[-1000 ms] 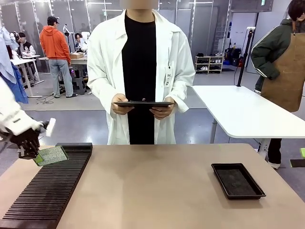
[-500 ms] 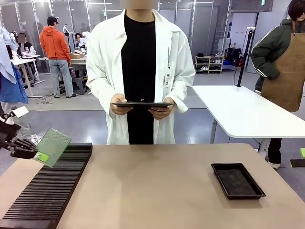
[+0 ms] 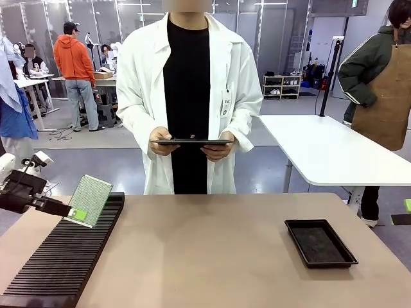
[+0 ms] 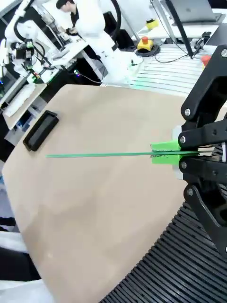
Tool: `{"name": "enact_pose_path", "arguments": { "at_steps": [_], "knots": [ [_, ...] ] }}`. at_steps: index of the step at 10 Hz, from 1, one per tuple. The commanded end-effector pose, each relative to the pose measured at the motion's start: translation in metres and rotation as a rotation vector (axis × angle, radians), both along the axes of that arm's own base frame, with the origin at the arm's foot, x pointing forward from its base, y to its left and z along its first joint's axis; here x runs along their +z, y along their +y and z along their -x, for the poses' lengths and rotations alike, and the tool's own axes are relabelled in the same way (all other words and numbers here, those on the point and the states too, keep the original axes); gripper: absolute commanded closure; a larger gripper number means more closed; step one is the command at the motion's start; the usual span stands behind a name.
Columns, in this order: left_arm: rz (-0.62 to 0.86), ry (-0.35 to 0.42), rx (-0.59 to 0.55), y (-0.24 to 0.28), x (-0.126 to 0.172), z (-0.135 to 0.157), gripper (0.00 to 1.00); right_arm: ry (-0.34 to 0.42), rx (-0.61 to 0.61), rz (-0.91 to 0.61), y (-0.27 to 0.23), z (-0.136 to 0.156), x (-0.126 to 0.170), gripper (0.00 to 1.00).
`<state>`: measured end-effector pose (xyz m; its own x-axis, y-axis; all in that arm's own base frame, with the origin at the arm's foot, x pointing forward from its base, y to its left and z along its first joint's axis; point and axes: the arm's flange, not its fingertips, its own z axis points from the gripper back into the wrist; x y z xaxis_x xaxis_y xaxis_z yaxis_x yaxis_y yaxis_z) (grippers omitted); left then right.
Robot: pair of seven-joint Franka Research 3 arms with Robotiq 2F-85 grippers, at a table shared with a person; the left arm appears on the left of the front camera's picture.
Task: Inspect the PCB.
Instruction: Pick up the Blank PCB and present it to the human.
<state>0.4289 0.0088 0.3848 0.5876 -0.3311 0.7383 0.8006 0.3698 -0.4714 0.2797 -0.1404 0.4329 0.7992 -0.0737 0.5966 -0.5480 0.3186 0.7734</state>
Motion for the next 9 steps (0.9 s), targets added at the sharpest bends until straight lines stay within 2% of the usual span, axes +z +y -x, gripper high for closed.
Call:
{"name": "enact_pose_path", "arguments": {
  "at_steps": [1, 3, 4, 5, 7, 8, 9],
  "knots": [
    [-0.004, -0.044, -0.027, 0.009, 0.002, 0.001, 1.0, -0.02, 0.002, -0.004, -0.002, -0.001, 0.001, 0.0],
    [-0.005, -0.018, -0.003, 0.005, 0.0, 0.0, 0.97, -0.02, 0.002, -0.004, -0.002, -0.001, 0.001, 0.0],
    [0.203, 0.14, -0.017, 0.002, 0.008, -0.017, 0.97, -0.02, 0.002, -0.004, -0.002, -0.001, 0.001, 0.0],
    [0.386, 0.344, 0.012, 0.0, 0.007, -0.037, 0.97, -0.02, 0.002, -0.004, -0.002, -0.001, 0.001, 0.0],
    [0.629, 0.676, 0.004, -0.009, -0.002, -0.062, 0.97, -0.02, 0.002, -0.004, -0.002, -0.001, 0.001, 0.0],
    [0.649, 0.762, 0.066, -0.016, -0.012, -0.073, 0.97, -0.02, 0.002, -0.004, -0.002, -0.001, 0.001, 0.0],
    [0.664, 0.828, 0.067, -0.027, -0.016, -0.079, 0.97, -0.02, 0.002, -0.004, -0.002, -0.001, 0.001, 0.0]
  ]
}}
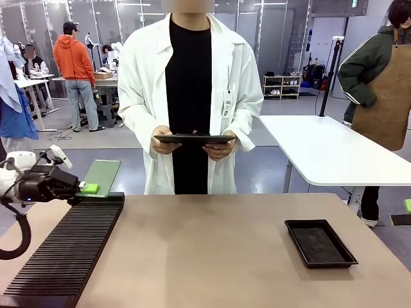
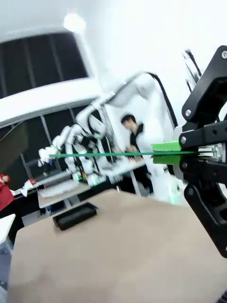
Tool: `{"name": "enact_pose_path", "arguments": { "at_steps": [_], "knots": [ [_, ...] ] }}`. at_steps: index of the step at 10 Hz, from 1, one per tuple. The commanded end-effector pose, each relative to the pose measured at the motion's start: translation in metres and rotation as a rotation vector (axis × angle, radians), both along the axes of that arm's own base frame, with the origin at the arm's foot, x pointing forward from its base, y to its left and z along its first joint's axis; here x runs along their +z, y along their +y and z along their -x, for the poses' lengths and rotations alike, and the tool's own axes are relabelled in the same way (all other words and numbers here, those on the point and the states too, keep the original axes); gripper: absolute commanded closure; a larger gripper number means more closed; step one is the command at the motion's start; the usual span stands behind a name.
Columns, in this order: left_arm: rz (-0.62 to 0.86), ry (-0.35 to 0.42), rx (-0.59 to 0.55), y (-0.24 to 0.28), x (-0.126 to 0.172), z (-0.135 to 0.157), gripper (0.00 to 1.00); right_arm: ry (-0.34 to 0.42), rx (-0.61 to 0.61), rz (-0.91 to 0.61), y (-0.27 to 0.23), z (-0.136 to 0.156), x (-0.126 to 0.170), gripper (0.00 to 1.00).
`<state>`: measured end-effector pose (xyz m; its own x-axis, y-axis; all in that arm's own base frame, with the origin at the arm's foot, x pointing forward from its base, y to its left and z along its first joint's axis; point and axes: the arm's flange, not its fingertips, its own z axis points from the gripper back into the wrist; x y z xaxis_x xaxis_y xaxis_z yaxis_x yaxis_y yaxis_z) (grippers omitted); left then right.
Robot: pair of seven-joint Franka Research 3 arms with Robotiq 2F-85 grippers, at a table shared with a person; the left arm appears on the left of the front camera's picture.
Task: Inspect the PCB.
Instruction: Pick up the Blank PCB and present it to the human, then release the Blank PCB you were holding.
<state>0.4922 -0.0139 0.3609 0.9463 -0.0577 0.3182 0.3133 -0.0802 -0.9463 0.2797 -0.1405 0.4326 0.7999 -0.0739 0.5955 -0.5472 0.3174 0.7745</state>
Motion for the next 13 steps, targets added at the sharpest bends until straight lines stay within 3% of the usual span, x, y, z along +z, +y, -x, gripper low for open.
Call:
{"name": "enact_pose_path", "arguments": {
  "at_steps": [1, 2, 6, 7, 13],
  "knots": [
    [0.052, 0.218, 0.101, -0.015, 0.007, -0.024, 0.97, -0.021, 0.001, -0.003, -0.002, -0.001, 0.002, 0.0],
    [0.021, 0.237, 0.126, -0.022, 0.005, -0.035, 0.97, -0.021, 0.001, -0.003, -0.002, -0.001, 0.002, 0.0],
    [-0.103, 0.141, 0.187, -0.026, -0.001, -0.047, 0.97, -0.021, 0.001, -0.003, -0.002, -0.001, 0.002, 0.0],
    [-0.033, 0.201, 0.141, -0.025, 0.0, -0.046, 0.97, -0.021, 0.001, -0.003, -0.002, -0.001, 0.002, 0.0],
    [-0.033, 0.201, 0.141, -0.025, 0.0, -0.046, 0.97, -0.021, 0.001, -0.003, -0.002, -0.001, 0.002, 0.0]
  ]
}}
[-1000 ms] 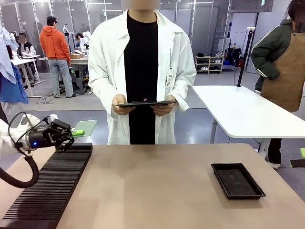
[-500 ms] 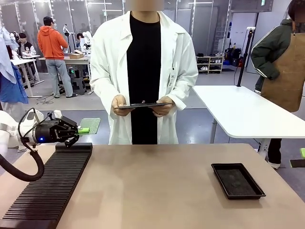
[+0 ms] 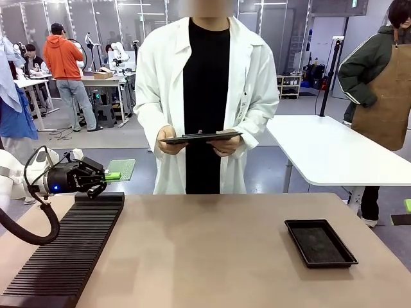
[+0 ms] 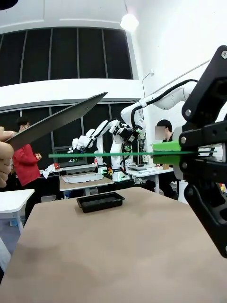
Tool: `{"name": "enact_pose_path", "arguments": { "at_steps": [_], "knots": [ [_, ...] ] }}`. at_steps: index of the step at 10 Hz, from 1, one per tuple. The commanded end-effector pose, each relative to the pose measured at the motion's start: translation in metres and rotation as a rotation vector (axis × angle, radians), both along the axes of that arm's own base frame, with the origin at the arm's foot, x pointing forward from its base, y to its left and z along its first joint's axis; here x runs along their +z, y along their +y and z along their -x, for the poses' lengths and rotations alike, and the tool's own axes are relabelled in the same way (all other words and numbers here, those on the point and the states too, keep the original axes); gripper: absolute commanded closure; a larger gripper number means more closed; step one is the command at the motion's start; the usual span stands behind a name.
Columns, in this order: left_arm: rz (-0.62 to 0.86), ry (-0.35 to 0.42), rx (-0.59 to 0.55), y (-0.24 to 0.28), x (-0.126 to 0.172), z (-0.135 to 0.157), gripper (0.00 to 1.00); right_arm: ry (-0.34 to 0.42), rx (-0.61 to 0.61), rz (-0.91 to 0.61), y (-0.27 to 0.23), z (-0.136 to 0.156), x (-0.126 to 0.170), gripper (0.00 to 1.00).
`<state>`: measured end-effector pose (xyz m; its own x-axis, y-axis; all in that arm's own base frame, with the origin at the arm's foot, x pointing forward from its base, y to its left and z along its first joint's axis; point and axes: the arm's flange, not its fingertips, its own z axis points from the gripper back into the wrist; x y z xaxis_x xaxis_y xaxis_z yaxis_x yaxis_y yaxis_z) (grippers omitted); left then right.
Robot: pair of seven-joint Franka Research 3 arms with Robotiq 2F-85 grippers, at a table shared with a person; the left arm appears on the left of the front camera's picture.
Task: Inspect the PCB.
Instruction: Release the Blank PCB you were holding.
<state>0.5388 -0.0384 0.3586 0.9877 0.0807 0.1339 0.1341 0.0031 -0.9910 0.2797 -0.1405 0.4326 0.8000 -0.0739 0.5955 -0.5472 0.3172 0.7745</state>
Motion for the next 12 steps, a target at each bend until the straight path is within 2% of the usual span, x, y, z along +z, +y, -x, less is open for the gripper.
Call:
{"name": "enact_pose_path", "arguments": {
  "at_steps": [1, 12],
  "knots": [
    [0.019, 0.01, -0.011, -0.0005, 0.0021, 0.0005, 0.97, -0.021, 0.001, -0.003, -0.0017, -0.0011, 0.0018, 0.0],
    [0.019, 0.01, -0.011, -0.0005, 0.0021, 0.0005, 0.97, -0.021, 0.001, -0.003, -0.0017, -0.0011, 0.0018, 0.0]
  ]
}}
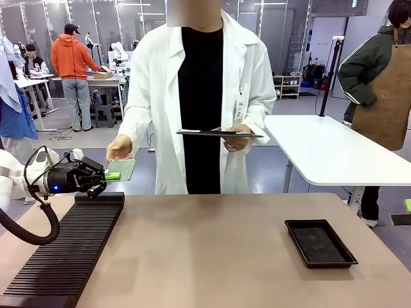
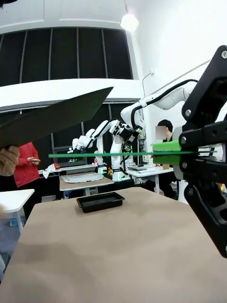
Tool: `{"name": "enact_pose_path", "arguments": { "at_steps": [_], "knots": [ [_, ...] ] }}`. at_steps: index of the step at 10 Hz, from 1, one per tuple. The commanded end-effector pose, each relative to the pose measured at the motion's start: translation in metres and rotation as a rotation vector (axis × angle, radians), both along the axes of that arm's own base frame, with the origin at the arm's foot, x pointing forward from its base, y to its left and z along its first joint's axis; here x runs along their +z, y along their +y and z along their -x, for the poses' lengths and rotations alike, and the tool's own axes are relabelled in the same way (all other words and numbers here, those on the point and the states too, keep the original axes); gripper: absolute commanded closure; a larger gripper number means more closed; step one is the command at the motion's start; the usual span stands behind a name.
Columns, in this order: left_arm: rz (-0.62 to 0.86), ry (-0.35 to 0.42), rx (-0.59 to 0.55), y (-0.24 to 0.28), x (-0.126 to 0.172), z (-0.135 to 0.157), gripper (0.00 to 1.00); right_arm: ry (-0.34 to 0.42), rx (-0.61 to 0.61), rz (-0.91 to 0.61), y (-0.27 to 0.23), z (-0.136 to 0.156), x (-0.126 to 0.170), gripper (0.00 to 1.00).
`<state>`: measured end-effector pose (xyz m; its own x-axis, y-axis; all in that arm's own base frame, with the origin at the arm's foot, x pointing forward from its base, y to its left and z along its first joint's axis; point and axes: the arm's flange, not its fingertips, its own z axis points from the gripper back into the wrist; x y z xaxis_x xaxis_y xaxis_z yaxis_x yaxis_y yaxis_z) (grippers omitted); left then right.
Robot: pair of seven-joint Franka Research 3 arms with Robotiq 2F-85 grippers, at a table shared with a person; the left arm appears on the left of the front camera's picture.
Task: Inspect the PCB.
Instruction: Release the Blank PCB you were holding.
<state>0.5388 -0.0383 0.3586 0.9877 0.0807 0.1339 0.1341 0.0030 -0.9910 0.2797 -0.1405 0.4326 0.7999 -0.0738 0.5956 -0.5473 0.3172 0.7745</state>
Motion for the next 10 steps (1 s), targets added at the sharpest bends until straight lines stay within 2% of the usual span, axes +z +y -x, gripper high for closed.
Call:
{"name": "enact_pose_path", "arguments": {
  "at_steps": [1, 10],
  "knots": [
    [0.019, 0.01, -0.011, -0.0006, 0.0021, 0.0005, 0.97, -0.021, 0.001, -0.003, -0.0017, -0.0011, 0.0018, 0.0],
    [0.019, 0.01, -0.011, -0.0006, 0.0021, 0.0005, 0.97, -0.021, 0.001, -0.003, -0.0017, -0.0011, 0.0018, 0.0]
  ]
}}
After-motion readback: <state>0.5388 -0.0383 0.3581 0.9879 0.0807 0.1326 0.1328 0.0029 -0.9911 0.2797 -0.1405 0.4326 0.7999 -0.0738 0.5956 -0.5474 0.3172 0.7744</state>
